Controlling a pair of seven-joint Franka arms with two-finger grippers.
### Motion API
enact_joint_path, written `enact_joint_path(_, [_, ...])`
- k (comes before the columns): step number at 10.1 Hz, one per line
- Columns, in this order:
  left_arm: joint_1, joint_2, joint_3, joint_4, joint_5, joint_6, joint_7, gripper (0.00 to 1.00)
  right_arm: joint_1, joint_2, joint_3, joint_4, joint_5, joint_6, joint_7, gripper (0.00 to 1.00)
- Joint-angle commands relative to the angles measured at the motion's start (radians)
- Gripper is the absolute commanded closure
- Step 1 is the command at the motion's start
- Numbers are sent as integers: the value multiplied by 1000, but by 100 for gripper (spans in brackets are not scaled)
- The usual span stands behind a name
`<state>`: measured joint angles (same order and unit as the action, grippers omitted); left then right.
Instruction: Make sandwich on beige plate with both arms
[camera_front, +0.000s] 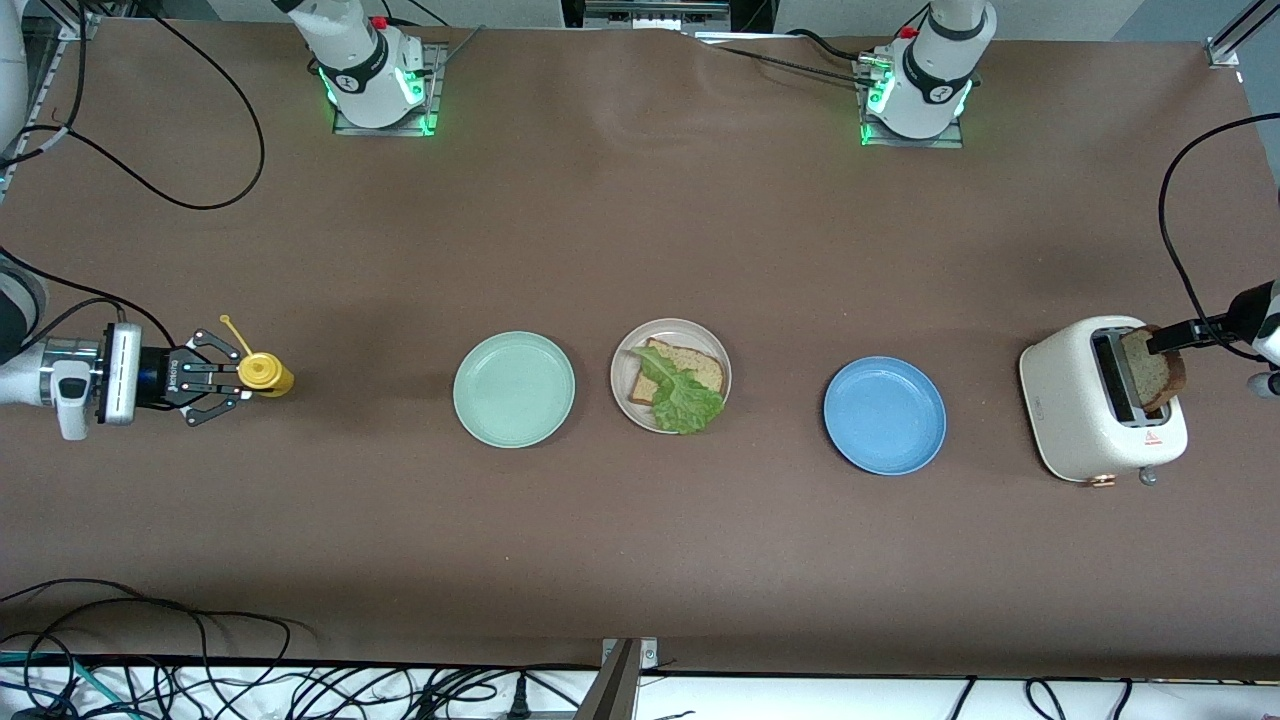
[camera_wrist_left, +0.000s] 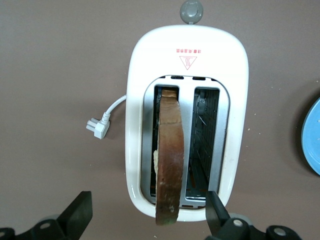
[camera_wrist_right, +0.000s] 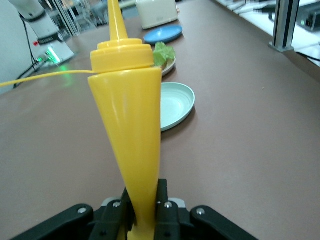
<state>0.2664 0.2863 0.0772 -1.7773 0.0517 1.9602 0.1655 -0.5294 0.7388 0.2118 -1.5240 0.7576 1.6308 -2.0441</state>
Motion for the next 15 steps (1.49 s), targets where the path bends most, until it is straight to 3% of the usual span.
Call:
enact_joint_path(1, [-6, 7, 4, -8, 20, 14, -4, 25, -35, 88, 23, 11, 87, -40, -105, 100])
enact_joint_path(2, [-6, 7, 4, -13, 22, 16, -4, 31, -40, 111, 21, 11, 112, -42, -155, 100])
enact_joint_path(3, [-6, 11, 4, -16, 20, 16, -4, 45, -40, 122, 21, 11, 114, -40, -191, 100])
enact_joint_path(5, [-6, 10, 4, -16, 27, 16, -1, 93, -53, 167, 23, 11, 135, -51, -260, 100])
enact_joint_path(6, [-6, 10, 4, -16, 30, 16, -7, 100, -60, 195, 21, 19, 155, -72, -283, 100])
enact_joint_path(10, [-21, -89, -13, -2, 31, -10, 28, 100, -92, 270, 23, 19, 178, -89, -341, 100])
enact_joint_path(13, [-21, -257, -62, 1, 33, -153, 29, 100, -92, 283, 21, 19, 215, -104, -354, 100])
enact_joint_path(15, [-21, -306, -106, 18, -15, -239, 39, 98, -95, 298, 21, 19, 215, -106, -358, 100])
